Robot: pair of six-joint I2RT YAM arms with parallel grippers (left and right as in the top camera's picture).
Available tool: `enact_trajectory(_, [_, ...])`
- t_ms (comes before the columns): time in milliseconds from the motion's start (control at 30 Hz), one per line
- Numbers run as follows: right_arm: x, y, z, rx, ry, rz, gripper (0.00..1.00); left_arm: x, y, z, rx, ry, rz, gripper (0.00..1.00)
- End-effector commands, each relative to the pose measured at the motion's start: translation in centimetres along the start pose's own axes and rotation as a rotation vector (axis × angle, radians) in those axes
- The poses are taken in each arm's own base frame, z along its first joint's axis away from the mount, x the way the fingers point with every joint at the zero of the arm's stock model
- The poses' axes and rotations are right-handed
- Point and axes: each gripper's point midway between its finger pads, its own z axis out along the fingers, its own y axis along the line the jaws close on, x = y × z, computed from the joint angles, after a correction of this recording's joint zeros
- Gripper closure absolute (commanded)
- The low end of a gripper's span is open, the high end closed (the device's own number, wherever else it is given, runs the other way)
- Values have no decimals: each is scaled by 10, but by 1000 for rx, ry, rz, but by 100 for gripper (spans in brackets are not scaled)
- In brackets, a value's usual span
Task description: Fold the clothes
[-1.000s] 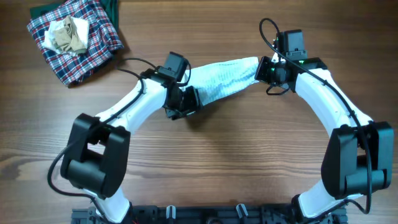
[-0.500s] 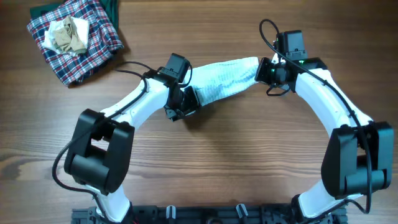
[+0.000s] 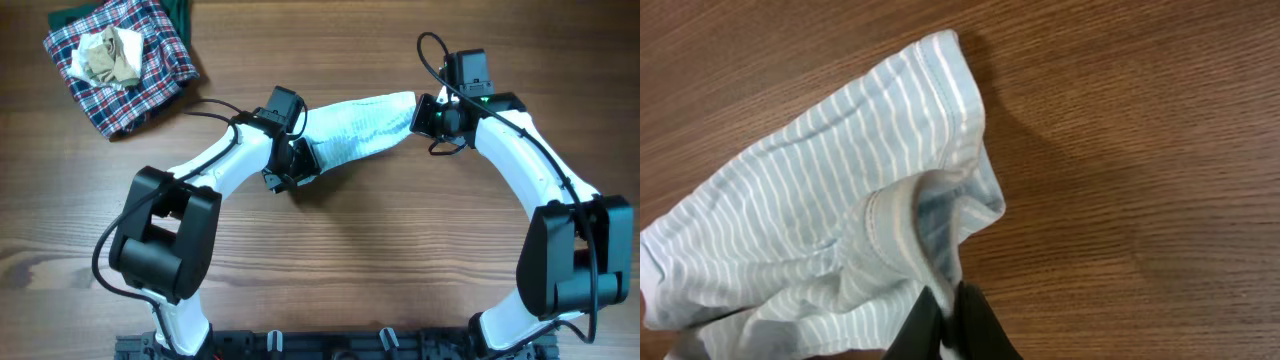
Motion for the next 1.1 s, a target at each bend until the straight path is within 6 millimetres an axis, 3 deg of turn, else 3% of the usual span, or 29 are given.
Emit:
enact_trajectory(0, [-4,2,-7,-3,-21,-17,96,2,9,13,-26,20,-27,42])
enact_trajectory(67, [-4,2,-7,-3,-21,-17,95,0,7,13,-18,12,-24,54])
enact_trajectory(233, [-4,2,-7,-3,-22,-17,96,-3,4,13,-6,0,-15,95])
enact_trajectory(433, [-14,7,-7,-23,-61,-19,96,-11,-4,9,19,-32,79,96])
enact_trajectory(667, [-21,10,-7,-37,-88,11,96,-27,-31,-21,95,-128,160,96])
enact_trajectory(1067, [-10,2,34,-17,-28,63,96,-44,-59,-50,199,-245,201,90])
